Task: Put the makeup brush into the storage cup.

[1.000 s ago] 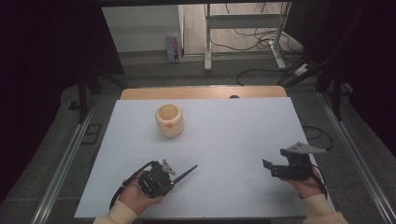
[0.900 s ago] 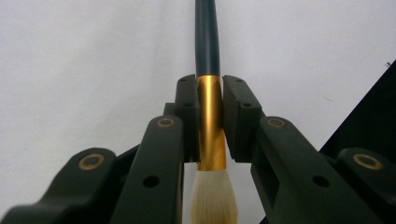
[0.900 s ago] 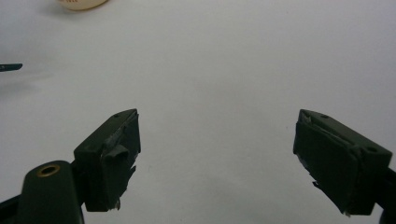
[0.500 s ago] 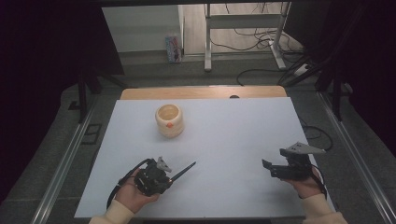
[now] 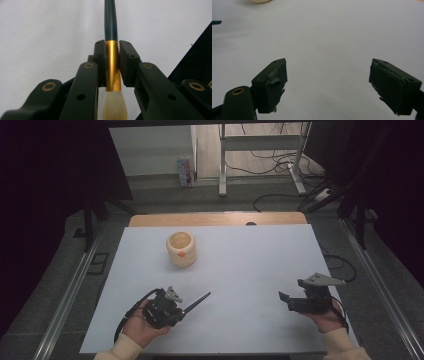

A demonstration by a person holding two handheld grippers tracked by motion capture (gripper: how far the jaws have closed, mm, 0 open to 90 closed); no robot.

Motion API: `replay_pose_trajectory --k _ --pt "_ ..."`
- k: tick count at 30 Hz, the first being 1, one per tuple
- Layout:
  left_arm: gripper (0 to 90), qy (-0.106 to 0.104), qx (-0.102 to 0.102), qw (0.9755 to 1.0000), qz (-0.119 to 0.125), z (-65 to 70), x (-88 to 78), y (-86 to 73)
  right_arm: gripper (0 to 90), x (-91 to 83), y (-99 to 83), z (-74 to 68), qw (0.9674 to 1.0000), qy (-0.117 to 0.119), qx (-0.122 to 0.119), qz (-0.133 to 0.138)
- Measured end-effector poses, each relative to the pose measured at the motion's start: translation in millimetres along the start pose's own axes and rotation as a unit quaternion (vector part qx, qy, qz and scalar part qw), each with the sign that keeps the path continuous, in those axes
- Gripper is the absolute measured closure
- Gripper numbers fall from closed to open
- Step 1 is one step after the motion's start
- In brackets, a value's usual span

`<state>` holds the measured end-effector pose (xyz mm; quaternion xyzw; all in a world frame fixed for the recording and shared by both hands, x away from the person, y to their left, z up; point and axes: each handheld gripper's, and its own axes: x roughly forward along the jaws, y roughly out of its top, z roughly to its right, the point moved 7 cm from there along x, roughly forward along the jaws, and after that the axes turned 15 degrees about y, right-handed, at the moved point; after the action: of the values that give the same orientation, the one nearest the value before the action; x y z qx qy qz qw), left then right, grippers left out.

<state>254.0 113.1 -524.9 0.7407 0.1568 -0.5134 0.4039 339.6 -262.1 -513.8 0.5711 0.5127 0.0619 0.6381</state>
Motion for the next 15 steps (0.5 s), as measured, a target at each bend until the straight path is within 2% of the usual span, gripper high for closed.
replay_pose_trajectory --k 15 --pt "78.0 -0.008 -0.006 0.9999 0.008 -1.8 -2.3 4.7 15.0 1.0 1.6 -3.4 0.9999 0.000 -0.010 -0.001"
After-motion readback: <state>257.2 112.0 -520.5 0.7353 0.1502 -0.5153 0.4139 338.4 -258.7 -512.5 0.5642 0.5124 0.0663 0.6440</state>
